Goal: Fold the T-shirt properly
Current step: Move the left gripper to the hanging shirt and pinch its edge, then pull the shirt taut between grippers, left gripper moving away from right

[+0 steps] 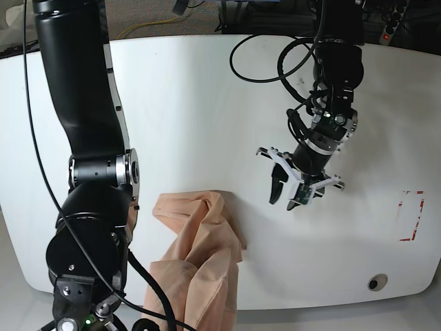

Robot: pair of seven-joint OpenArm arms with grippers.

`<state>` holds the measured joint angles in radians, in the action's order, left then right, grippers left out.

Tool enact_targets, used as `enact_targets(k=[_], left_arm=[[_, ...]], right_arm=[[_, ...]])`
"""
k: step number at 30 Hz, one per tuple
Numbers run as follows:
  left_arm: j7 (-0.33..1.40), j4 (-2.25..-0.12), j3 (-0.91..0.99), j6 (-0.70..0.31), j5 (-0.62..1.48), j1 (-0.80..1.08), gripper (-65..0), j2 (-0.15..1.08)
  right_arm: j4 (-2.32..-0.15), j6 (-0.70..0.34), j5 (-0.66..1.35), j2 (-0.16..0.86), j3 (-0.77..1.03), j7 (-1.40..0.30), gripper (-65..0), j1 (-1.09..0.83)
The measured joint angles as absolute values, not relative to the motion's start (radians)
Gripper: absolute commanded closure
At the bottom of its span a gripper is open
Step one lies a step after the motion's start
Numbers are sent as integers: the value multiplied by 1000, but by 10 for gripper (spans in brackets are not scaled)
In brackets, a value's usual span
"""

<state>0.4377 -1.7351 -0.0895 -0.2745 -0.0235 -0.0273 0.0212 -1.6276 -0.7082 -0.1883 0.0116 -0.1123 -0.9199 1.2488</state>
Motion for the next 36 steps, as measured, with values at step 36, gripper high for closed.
enact_targets(k=[36], left_arm=[[-169,-582,-391,1,19,-456,-515,-148]], right_arm=[[-1628,-709,-184,13,-113,-921,0,1248]])
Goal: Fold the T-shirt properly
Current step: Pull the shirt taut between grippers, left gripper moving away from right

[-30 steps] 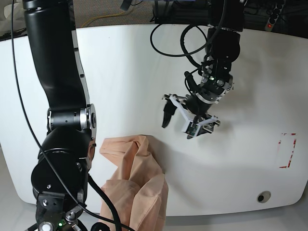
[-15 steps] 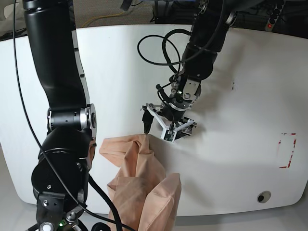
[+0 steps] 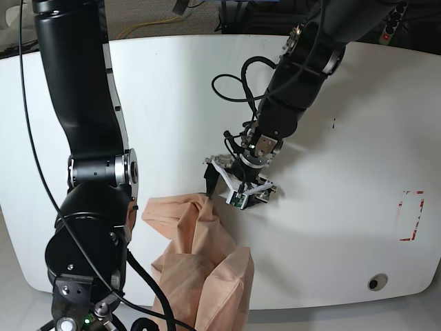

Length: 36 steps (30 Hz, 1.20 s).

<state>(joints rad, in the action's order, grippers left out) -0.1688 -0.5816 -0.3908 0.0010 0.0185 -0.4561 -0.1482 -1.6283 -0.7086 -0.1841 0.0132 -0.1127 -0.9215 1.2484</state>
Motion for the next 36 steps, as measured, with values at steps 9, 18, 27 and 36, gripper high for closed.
enact_targets(k=[9,18,27,36], left_arm=[[-200,-529,-620,11,315,-535,-515,-145],[-202,-543,-712,13,406,-548,-517,-148],[-203,-543,-712,15,406,-551,-517,-146],[-195,-600,-708,16,406,-538,-507,-141]], right_arm=[[-1628,-708,-187,10,-113,-921,0,1248],[-1645,-710,-180,-87,-179,-947,0,1251],[-1649,-711,-187,-155,-178,-970,0,1265],[-1647,-711,-184,-155,-182,-973,0,1265]])
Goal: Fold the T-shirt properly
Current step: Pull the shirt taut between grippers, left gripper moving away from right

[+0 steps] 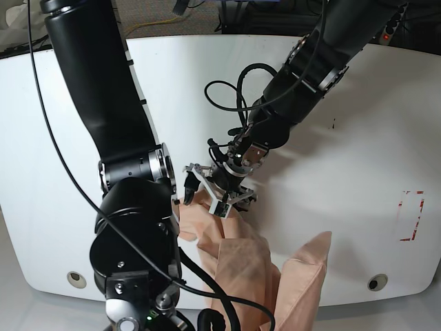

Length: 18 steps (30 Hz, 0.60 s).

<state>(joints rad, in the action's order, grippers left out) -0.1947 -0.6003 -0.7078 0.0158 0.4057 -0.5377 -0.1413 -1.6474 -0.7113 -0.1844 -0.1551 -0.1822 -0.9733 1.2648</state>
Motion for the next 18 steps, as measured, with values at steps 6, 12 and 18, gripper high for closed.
enact_targets(k=[6,12,18], left_arm=[[-203,-645,-710,10,405,-532,-261,-149],[-189,-641,-711,15,405,-524,-6,-144],[-127,-643,-705,15,405,-524,-4,-141]], right_arm=[[-1647,-711,-187,-155,-209,-972,0,1265],[-1647,-711,-188,-155,-205,-973,0,1265],[-1648,-711,-188,-142,-205,-973,0,1264]])
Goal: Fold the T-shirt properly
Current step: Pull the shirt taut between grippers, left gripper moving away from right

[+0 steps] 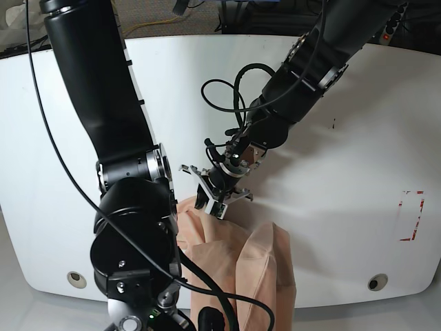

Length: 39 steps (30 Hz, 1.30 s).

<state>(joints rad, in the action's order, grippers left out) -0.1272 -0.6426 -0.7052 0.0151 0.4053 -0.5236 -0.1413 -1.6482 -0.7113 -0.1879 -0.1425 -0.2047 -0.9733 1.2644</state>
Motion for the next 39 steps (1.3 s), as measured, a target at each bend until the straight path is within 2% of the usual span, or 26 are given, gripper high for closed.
enact_targets(k=[6,11,19,24,28,39], left_arm=[[-125,-657,-698,12,406,-519,-4,-109],[-128,-743,-632,14,406,-471,-4,-71],[-119,-876,-650,16,410,-411,-4,12],[-113,-1011,-606,11,410,-340,-4,78],[-18,-1130,-561,10,409,-289,-4,147],[142,-1565,-294,8,412,-79,-4,356]], right_arm=[[-1648,-711,-199,-139,-204,-973,0,1265],[-1648,-711,-196,-141,-204,-970,0,1265],[-1649,-710,-198,-111,-196,-973,0,1265],[-1649,-710,-196,-110,-151,-973,0,1265],[-1649,-709,-197,-88,-145,-973,0,1265],[-1649,-708,-197,-86,-144,-973,0,1265]])
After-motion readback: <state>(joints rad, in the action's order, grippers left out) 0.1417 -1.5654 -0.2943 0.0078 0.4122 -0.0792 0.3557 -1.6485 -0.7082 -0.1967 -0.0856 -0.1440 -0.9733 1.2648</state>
